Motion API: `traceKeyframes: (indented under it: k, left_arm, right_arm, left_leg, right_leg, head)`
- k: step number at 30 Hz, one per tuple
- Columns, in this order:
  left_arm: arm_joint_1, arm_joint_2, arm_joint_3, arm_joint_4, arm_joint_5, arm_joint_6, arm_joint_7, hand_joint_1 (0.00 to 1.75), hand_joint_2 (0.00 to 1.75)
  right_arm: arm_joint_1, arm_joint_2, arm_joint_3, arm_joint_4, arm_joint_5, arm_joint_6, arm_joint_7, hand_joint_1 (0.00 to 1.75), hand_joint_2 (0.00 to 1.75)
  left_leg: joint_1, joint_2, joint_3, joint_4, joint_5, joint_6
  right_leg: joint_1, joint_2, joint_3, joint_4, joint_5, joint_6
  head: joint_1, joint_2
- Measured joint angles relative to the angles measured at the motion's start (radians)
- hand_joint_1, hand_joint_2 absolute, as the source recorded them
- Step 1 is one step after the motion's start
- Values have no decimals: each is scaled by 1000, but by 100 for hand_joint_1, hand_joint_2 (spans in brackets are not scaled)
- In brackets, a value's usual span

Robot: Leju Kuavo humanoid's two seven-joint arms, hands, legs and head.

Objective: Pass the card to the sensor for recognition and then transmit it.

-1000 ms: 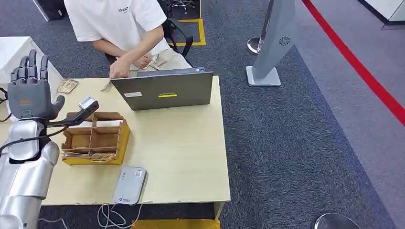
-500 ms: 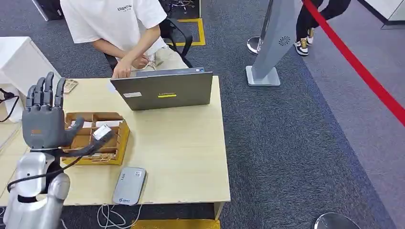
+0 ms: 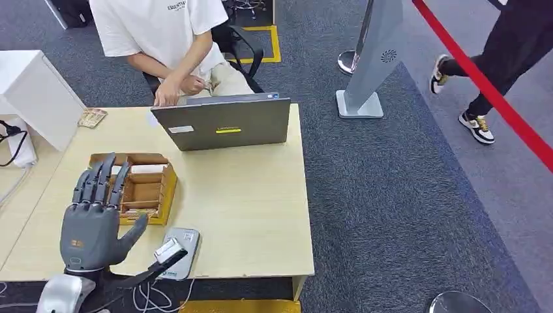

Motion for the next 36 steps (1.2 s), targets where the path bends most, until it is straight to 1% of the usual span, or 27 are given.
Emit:
traceKeyframes:
  k: [1, 2, 3, 10, 12, 17, 26, 36]
  left_arm:
    - [19, 0, -6, -5, 6, -46, 16, 0, 175]
    - [25, 0, -7, -3, 23, -156, 51, 0, 175]
    - [26, 1, -7, 0, 24, -170, 54, 0, 175]
    - [26, 1, -7, 21, 29, -182, 63, 0, 175]
    - [25, 0, -7, 27, 31, -183, 74, 0, 175]
    - [16, 0, -3, 82, 32, -190, 99, 0, 175]
    - [-10, -6, 50, 197, 29, -200, 126, 0, 175]
    - [-16, -12, 92, 263, 29, -201, 129, 0, 175]
  right_arm:
    - [0, 2, -3, -1, 4, -2, 0, 0, 175]
    - [0, 4, -9, -3, 6, -3, 5, 0, 175]
    - [0, 4, -10, -4, 7, -3, 5, 0, 175]
    - [0, 5, -24, -8, 12, -3, 6, 0, 175]
    - [0, 5, -25, -8, 14, -3, 6, 0, 175]
    - [0, 5, -26, -9, 29, -3, 15, 0, 175]
    - [-1, 5, -26, -9, 53, 0, 18, 0, 175]
    - [-2, 5, -26, -9, 61, 0, 18, 0, 175]
  left_leg:
    - [0, 0, 0, 0, 0, 0]
    - [0, 0, 0, 0, 1, 0]
    - [0, 0, 0, 0, 1, -1]
    - [0, 0, 0, 0, 1, -1]
    - [0, 0, 0, 0, 1, 0]
    - [0, 0, 0, 0, 1, 0]
    - [0, 0, 0, 0, 1, -1]
    - [0, 0, 0, 0, 1, 0]
  right_leg:
    - [0, 0, 0, 0, 0, 0]
    - [0, 0, 0, 0, 0, 0]
    - [0, 0, 0, 0, 1, -1]
    - [0, 0, 0, 0, 1, -1]
    - [0, 0, 0, 0, 1, -1]
    - [0, 0, 0, 0, 1, -1]
    - [0, 0, 0, 0, 1, -1]
    - [0, 0, 0, 0, 1, -1]
  head:
    - [0, 0]
    - [0, 0]
    - [0, 0]
    - [0, 0]
    - [0, 0]
    - [0, 0]
    - [0, 0]
    - [0, 0]
